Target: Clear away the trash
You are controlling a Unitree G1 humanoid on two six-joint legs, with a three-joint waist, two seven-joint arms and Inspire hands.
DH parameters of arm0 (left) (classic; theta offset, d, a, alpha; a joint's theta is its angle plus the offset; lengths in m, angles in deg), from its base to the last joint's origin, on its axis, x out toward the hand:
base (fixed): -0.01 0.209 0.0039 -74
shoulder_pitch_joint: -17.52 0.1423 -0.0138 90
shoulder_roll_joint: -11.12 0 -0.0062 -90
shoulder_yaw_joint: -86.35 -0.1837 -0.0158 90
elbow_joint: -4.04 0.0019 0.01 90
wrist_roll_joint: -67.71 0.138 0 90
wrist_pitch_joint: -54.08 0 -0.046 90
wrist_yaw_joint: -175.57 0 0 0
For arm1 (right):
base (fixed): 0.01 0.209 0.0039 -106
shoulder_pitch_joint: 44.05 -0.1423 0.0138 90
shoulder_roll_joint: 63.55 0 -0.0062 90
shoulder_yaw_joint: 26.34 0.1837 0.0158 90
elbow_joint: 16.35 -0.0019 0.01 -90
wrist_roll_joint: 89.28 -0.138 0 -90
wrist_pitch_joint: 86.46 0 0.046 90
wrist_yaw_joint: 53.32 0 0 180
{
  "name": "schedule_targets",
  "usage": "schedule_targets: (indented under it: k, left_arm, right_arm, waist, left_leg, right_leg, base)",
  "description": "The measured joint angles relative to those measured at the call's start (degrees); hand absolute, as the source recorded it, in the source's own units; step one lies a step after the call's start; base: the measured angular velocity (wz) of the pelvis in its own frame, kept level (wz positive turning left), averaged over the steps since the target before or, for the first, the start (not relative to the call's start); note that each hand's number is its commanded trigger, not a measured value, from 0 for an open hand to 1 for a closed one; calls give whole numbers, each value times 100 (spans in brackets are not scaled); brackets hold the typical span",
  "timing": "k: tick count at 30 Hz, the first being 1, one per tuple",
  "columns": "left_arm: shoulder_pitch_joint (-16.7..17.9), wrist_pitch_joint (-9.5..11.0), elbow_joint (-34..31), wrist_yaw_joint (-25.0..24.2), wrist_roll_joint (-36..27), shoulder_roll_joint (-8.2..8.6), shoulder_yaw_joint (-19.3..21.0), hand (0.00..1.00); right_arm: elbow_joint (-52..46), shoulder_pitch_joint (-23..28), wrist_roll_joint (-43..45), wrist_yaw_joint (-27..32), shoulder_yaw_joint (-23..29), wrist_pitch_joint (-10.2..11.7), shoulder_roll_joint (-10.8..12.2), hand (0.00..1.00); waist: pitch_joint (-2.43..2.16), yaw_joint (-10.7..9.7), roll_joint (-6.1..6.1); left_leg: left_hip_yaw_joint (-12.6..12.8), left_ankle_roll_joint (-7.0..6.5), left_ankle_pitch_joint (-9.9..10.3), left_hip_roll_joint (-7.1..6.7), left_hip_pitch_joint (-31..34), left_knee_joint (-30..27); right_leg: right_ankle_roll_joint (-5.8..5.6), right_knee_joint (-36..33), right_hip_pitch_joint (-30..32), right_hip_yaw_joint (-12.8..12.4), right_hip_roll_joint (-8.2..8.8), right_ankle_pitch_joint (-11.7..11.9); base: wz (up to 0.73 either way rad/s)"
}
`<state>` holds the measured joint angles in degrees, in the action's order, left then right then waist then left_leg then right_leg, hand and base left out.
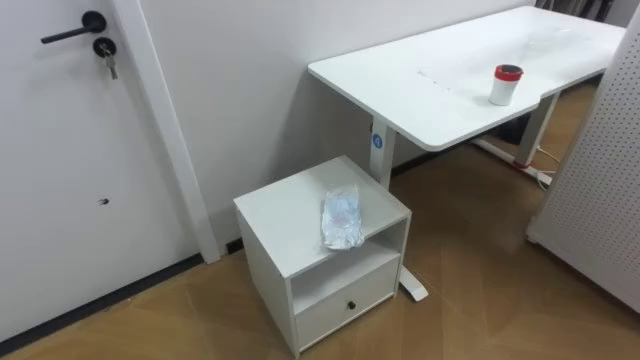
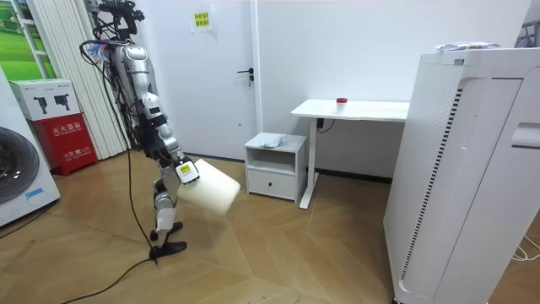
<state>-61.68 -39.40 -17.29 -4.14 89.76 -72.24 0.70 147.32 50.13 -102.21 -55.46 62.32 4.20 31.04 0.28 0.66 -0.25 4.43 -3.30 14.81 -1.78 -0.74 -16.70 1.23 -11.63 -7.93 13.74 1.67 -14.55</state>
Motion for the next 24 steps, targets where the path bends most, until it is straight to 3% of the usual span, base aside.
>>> schedule_targets:
  k: [24]
  left_arm:
    - [-11, 11, 16, 23, 3, 117, 12, 0]
  right_arm:
    - [64, 133, -23, -51, 50, 117, 12, 100]
  waist:
    - [-5, -30, -15]
  left_leg:
    - [31, 4, -2, 11, -42, -8]
  right_leg:
    - [1, -16, 64, -92, -14, -1]
  base:
    - [0]
